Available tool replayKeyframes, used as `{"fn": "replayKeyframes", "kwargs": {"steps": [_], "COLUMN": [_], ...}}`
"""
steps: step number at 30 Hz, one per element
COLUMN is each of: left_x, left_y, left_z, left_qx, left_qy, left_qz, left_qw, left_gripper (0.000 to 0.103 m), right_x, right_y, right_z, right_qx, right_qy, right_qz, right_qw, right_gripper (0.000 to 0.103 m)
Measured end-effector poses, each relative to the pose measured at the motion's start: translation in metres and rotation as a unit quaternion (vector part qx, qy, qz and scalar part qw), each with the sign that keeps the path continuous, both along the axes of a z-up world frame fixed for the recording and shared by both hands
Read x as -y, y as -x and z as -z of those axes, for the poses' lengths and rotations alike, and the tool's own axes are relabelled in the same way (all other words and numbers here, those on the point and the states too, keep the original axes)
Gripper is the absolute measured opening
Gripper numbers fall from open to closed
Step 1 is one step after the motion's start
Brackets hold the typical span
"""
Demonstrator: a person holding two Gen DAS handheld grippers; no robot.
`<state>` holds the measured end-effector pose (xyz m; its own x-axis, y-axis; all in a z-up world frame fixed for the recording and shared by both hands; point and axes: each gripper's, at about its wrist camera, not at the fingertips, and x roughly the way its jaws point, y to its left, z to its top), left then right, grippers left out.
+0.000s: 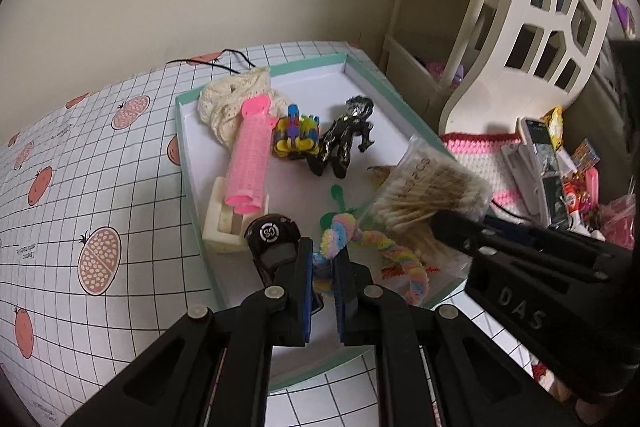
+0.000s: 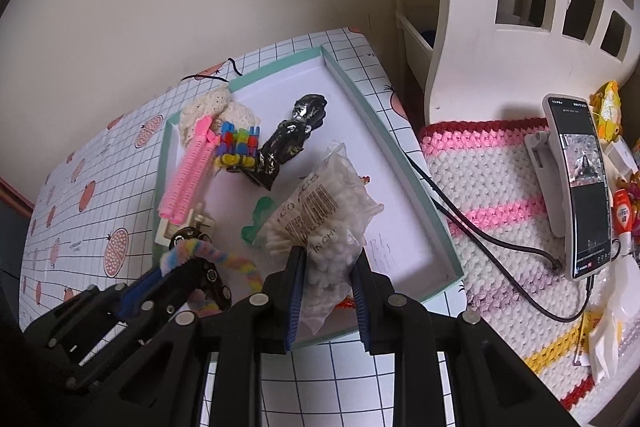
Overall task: Organize objects
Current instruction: 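Lower both tools into the tray and open them to release the items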
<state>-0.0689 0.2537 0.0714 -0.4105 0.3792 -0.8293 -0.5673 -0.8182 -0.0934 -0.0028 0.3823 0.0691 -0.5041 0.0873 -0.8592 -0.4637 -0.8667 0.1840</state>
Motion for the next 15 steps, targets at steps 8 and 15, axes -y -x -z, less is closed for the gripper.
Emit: {"fn": "replayKeyframes", "kwargs": {"steps": [8, 15], "left_x": [-0.0031, 0.0002], "left_y": [-0.0015, -0.0016], "left_z": [0.0016, -0.0015], "left_qx": [0.01, 0.014], "left_qy": [0.0, -0.004], "left_qz": [0.008, 0.01], "left_qw": [0.9999, 0.9998], "left_gripper": [0.017, 0.027], "right_x": [0.0009, 0.0013], "right_y": [0.0002, 0.0003], "right_z": [-0.0002, -0.0014], "right_qx": [0.001, 0.002], "right_qy": [0.0, -0.002], "right_qz": [0.0, 0.0], "right_qw": [1.0, 1.0], "right_gripper": [0.027, 0.027]}}
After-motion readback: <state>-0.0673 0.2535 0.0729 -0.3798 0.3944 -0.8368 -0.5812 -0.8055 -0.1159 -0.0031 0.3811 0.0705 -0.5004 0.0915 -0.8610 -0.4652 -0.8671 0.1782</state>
